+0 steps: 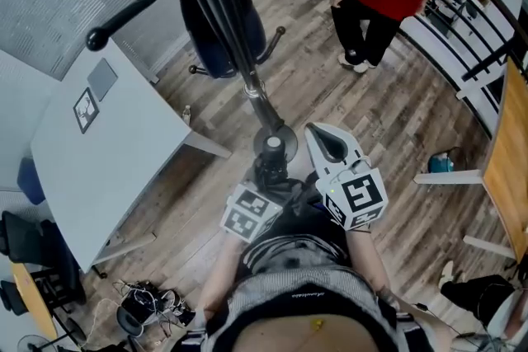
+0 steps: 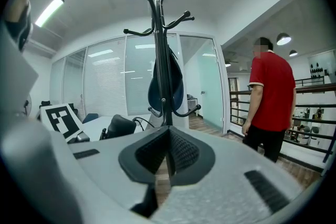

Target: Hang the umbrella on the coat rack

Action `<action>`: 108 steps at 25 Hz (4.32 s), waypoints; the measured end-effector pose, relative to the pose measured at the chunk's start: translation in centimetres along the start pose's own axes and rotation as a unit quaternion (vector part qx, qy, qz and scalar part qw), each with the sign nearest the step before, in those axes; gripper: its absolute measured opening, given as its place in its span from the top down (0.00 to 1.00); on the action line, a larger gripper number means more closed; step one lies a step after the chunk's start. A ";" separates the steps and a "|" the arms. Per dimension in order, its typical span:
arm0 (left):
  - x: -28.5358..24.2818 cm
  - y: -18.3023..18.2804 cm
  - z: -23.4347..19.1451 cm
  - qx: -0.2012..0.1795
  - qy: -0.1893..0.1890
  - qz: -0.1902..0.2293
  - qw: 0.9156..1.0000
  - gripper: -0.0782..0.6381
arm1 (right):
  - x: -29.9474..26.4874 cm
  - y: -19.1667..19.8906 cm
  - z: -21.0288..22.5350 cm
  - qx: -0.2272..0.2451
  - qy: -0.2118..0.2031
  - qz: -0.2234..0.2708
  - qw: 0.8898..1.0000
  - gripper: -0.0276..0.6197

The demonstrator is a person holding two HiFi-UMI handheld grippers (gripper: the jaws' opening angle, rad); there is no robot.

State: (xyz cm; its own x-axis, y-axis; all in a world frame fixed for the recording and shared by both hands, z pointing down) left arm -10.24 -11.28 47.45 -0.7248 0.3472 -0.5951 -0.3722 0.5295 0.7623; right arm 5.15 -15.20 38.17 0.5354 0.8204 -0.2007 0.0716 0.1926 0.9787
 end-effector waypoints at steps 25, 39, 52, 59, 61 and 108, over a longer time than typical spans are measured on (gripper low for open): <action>-0.2 -0.6 -2.6 0.031 -0.019 -0.001 0.999 0.54 | -2.0 -0.5 1.2 0.006 -0.010 -0.004 1.000 0.95; -0.7 -0.9 -4.4 0.052 -0.037 -0.004 0.998 0.54 | -2.1 -0.5 2.2 0.005 -0.003 -0.002 1.000 0.95; -1.2 -0.8 -6.4 0.065 -0.060 -0.002 0.996 0.54 | -2.4 -0.9 2.6 0.007 0.000 -0.003 1.000 0.95; -1.7 0.5 -6.4 0.064 -0.062 -0.017 0.996 0.54 | -2.2 -0.7 2.3 0.009 -0.001 -0.001 1.000 0.95; -1.8 0.7 -6.4 0.069 -0.060 -0.023 0.996 0.54 | -2.2 -0.7 2.2 0.008 0.000 -0.001 1.000 0.95; -7.6 4.1 -9.0 0.062 -0.070 -0.041 0.995 0.54 | -1.8 -0.2 2.0 0.013 0.005 -0.014 1.000 0.95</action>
State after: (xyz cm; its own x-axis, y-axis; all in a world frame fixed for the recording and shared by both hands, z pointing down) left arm -11.47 -18.70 57.44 -0.6034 0.3982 -0.6909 -0.3463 0.6496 0.6768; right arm 5.79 -17.79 38.47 0.5243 0.8202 -0.2287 0.1086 0.2020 0.9733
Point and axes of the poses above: the fingertips, and each gripper's own axes: x backward along the fingers, z to its right, y out of its underside, the point moved 10 cm from there along x, backward along the fingers, and after that the axes turned 3 degrees about y, right-handed, at the moved point
